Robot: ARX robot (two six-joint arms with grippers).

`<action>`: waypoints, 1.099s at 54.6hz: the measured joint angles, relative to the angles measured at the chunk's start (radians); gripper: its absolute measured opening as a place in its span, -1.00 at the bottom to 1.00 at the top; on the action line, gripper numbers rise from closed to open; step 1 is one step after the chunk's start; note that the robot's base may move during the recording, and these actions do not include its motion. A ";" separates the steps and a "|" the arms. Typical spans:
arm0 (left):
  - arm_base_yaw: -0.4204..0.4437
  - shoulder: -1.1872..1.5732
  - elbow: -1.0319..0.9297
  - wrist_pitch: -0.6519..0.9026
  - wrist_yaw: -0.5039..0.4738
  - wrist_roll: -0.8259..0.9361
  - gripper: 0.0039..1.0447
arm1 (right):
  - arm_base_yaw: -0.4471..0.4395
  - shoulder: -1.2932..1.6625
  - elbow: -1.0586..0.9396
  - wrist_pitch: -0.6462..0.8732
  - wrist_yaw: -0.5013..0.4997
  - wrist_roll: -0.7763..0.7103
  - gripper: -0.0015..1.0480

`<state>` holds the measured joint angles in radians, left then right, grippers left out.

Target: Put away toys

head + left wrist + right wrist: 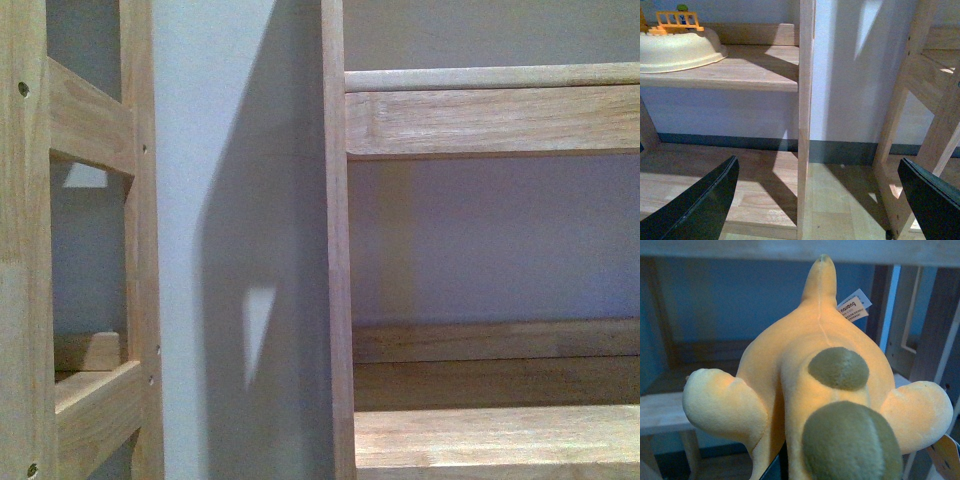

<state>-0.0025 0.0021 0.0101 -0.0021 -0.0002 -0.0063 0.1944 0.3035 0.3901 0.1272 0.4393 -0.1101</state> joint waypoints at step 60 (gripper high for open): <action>0.000 0.000 0.000 0.000 0.000 0.000 0.88 | -0.191 0.590 0.863 0.062 -0.346 -0.022 -0.86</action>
<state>-0.0025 0.0021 0.0101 -0.0021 -0.0002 -0.0067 0.0036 0.8936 1.2533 0.1890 0.0933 -0.1322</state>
